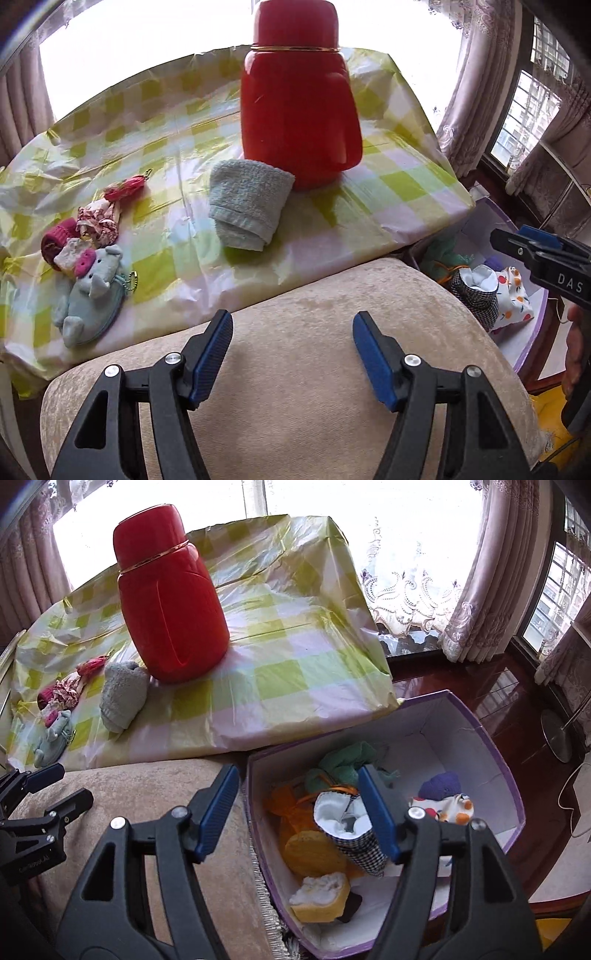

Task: Organize soft objects
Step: 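Move both open tools back over the items on the bed, then grasp the pink rolled sock with the left tool while the right tool grasps the pink coin purse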

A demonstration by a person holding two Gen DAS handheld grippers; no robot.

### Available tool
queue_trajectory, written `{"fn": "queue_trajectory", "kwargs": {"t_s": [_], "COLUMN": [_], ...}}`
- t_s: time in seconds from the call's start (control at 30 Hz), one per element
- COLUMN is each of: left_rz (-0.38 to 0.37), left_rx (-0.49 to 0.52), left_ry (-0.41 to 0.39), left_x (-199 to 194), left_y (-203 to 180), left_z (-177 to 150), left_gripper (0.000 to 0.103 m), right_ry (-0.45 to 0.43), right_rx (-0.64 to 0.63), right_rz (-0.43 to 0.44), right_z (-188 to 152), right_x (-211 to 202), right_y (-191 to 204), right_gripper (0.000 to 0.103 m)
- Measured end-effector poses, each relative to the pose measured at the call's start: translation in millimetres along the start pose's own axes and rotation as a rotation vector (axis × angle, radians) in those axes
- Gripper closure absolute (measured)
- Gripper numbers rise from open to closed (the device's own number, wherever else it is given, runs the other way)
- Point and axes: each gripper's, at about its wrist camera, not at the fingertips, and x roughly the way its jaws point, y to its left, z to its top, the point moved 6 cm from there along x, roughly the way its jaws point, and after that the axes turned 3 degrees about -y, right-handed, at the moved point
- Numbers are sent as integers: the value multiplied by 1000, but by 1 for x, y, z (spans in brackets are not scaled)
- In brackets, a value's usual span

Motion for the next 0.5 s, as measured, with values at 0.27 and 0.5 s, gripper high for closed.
{"fn": "queue_trajectory", "kwargs": {"t_s": [0.27, 0.5], "left_rz": [156, 221], "left_rx": [-212, -392], "left_ry": [-43, -67], "left_x": [-14, -25], "left_y": [110, 187], "left_z": [-12, -27], "left_gripper": [35, 35], "right_ry": [11, 26], "right_rx": [-86, -157], "right_rz": [152, 179], "right_z": [-9, -4], "right_x": [13, 20], "right_y": [92, 127], "right_gripper": [33, 32]}}
